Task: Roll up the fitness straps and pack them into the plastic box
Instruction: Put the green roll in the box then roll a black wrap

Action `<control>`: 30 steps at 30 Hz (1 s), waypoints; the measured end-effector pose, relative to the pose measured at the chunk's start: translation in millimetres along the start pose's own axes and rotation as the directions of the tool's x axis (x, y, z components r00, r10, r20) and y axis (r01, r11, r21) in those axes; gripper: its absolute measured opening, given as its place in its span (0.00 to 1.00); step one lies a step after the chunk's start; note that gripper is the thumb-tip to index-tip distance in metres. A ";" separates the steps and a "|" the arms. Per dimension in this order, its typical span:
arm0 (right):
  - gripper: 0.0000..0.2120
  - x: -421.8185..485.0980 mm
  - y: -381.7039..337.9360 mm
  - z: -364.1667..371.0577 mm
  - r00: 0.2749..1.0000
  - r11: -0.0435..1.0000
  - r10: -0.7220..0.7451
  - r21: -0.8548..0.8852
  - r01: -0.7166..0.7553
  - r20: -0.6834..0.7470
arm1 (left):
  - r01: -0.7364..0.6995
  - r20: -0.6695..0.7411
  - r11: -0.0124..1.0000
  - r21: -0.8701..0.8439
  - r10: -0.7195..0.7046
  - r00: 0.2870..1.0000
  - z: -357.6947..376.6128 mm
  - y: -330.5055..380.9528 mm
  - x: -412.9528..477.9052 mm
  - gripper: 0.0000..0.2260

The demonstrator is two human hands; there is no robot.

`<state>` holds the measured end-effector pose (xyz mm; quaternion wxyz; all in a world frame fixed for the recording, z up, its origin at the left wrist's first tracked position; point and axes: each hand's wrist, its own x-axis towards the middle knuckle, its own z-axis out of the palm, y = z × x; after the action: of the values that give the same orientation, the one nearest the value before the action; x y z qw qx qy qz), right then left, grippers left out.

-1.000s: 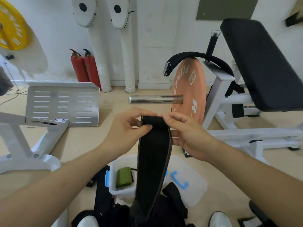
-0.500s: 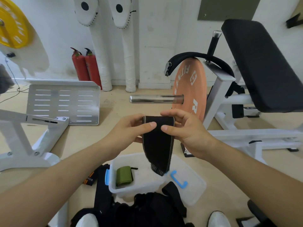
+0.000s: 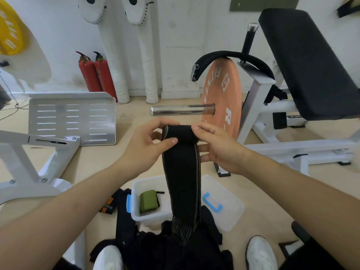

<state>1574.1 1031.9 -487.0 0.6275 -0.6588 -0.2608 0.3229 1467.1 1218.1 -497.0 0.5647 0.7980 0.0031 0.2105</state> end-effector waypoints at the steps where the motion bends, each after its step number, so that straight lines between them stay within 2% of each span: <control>1: 0.13 0.1 0.1 0.3 1.000 0.999 0.020 0.036 -0.021 0.013 | -0.017 -0.002 1.000 0.017 0.017 1.000 0.6 -0.2 0.0 0.17; 5: 0.10 4.0 4.3 1.1 0.998 0.989 0.049 0.141 -0.055 0.042 | -0.057 0.011 0.996 0.065 0.056 0.998 3.1 -0.6 0.6 0.19; 7: 0.10 7.7 7.4 0.9 0.998 0.983 0.043 0.176 -0.049 0.038 | -0.032 0.026 0.996 0.083 0.030 0.999 2.1 -3.7 2.3 0.21; 10: 0.09 9.9 11.0 -0.4 1.000 0.979 0.018 0.203 -0.021 0.018 | 0.143 0.063 0.989 -0.025 -0.141 0.988 1.4 -2.4 3.7 0.21; 12: 0.11 9.8 12.1 -1.3 1.000 0.981 0.008 0.196 -0.009 0.010 | 0.300 0.101 0.946 -0.120 -0.289 0.952 2.2 0.8 4.8 0.18; 14: 0.15 10.2 14.2 -2.1 1.000 0.985 -0.003 0.170 0.002 0.004 | 0.397 0.125 0.910 -0.121 -0.383 0.915 4.3 3.6 5.3 0.13; 16: 0.18 11.1 16.4 -2.1 1.000 0.990 -0.017 0.141 0.019 -0.018 | 0.437 0.156 0.896 -0.082 -0.421 0.893 6.3 3.9 4.0 0.12; 20: 0.20 13.0 21.6 -2.9 0.995 0.994 -0.086 0.057 0.089 -0.056 | 0.440 0.161 0.893 -0.092 -0.423 0.892 8.2 3.7 0.7 0.13; 25: 0.21 11.1 23.4 -3.2 0.972 0.962 -0.212 -0.195 0.190 -0.099 | 0.429 0.161 0.885 -0.180 -0.403 0.901 6.8 -0.8 -0.4 0.13; 27: 0.19 9.3 21.5 -3.0 0.975 0.971 -0.199 -0.155 0.183 -0.095 | 0.411 0.172 0.886 -0.215 -0.380 0.909 4.4 -0.8 0.3 0.13; 30: 0.13 7.0 14.1 -4.6 0.995 0.995 -0.084 -0.050 0.081 -0.062 | 0.350 0.157 0.909 -0.226 -0.320 0.934 0.8 -0.3 1.6 0.12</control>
<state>1581.3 1033.1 -501.7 0.6325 -0.6721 -0.2751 0.2692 1468.9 1217.9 -496.9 0.6879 0.7186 0.0806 0.0623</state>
